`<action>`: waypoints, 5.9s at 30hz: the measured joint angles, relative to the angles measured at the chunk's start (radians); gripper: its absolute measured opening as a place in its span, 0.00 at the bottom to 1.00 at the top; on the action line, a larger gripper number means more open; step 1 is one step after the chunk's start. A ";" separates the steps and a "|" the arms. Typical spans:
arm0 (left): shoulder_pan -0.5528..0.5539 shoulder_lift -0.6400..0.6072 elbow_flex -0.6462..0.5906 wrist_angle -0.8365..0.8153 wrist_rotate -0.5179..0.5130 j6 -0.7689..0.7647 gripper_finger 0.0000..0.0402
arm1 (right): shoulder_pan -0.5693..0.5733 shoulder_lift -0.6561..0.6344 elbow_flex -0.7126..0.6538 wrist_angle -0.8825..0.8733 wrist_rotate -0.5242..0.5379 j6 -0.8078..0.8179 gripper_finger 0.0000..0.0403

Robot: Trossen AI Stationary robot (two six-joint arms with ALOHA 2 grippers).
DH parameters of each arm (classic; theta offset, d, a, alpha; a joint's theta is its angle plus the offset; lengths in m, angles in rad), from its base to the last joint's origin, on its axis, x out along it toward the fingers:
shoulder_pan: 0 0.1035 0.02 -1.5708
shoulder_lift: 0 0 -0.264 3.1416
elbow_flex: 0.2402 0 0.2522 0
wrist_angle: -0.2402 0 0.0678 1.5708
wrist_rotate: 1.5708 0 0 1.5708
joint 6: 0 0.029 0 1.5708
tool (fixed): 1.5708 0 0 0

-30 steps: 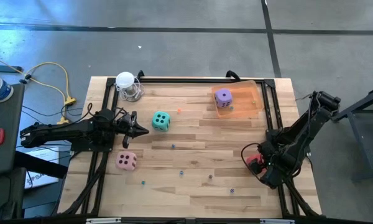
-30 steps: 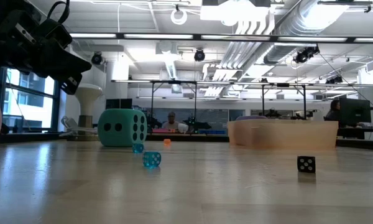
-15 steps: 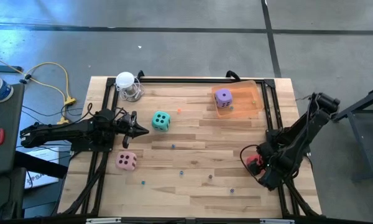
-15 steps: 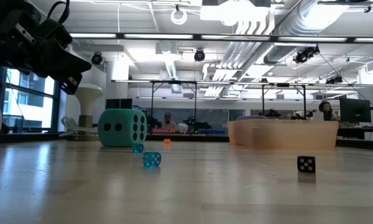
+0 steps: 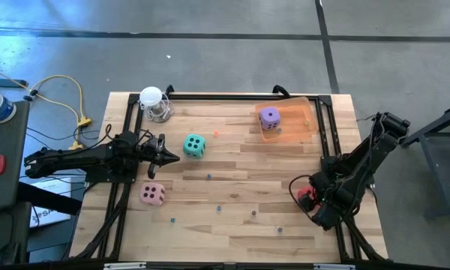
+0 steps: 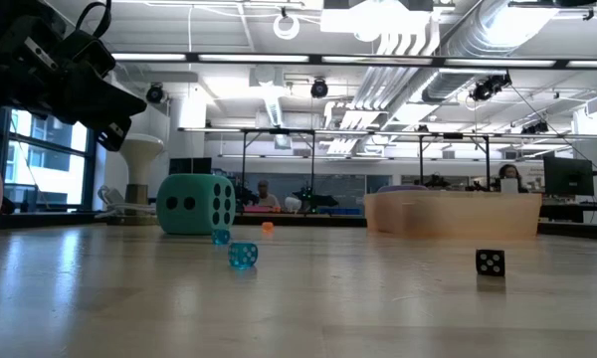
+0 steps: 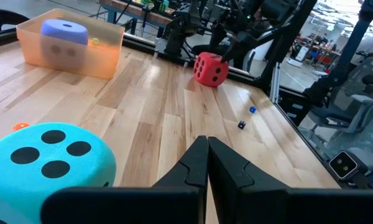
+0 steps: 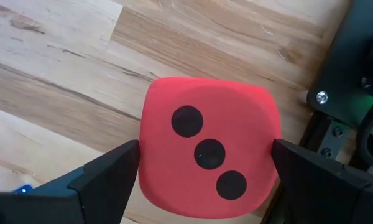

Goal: Pick & Place Dice
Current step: Put the large red die into the the orange bin

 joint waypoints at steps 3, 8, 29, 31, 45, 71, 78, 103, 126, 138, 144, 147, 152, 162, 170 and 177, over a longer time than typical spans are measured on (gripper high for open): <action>0.000 0.000 0.000 0.000 0.000 -0.001 0.01 | 0.000 0.000 0.000 -0.001 0.000 -0.020 0.89; 0.000 0.000 0.000 0.000 0.000 -0.001 0.01 | 0.000 0.000 0.000 -0.025 0.001 -0.027 0.89; 0.000 0.000 0.000 0.000 0.000 -0.004 0.01 | 0.000 0.000 -0.001 -0.084 -0.048 0.040 0.89; 0.000 0.000 0.000 0.000 0.000 -0.003 0.01 | 0.000 0.000 -0.015 -0.074 -0.050 0.066 0.89; 0.000 0.000 0.000 0.000 0.000 -0.003 0.01 | 0.001 -0.005 -0.096 0.044 -0.068 0.095 0.89; 0.000 0.000 0.000 0.000 0.000 -0.009 0.01 | 0.000 0.006 -0.123 0.042 -0.041 0.242 0.94; 0.000 0.000 0.000 0.000 0.000 -0.011 0.01 | -0.001 0.036 -0.132 0.035 -0.042 0.245 0.90; 0.000 0.000 0.000 0.003 0.000 -0.011 0.01 | -0.008 0.046 -0.043 0.006 0.074 0.128 0.71; 0.000 0.000 0.000 0.004 -0.009 0.003 0.01 | -0.232 0.030 -0.023 0.018 0.359 -0.282 0.24; 0.000 0.000 0.000 0.004 -0.019 -0.001 0.01 | -0.297 0.029 -0.023 0.032 0.418 -0.431 0.66; 0.000 0.000 0.000 0.004 -0.022 -0.002 0.01 | -0.336 0.029 -0.023 0.057 0.473 -0.474 0.80; 0.000 0.000 0.000 0.004 -0.022 -0.002 0.01 | -0.349 0.029 -0.023 0.058 0.464 -0.471 0.84; 0.000 0.000 0.000 0.003 -0.022 0.002 0.01 | -0.369 0.028 -0.022 0.088 0.465 -0.488 0.86; 0.000 0.000 0.000 0.003 -0.022 0.003 0.01 | -0.431 0.034 -0.022 0.255 0.404 -0.723 0.88; 0.000 0.000 0.000 0.003 -0.022 0.003 0.01 | -0.502 0.101 -0.021 0.346 0.378 -0.855 0.98; 0.000 0.000 0.000 0.003 -0.022 0.004 0.01 | -0.561 0.152 -0.021 0.354 0.372 -0.947 0.98</action>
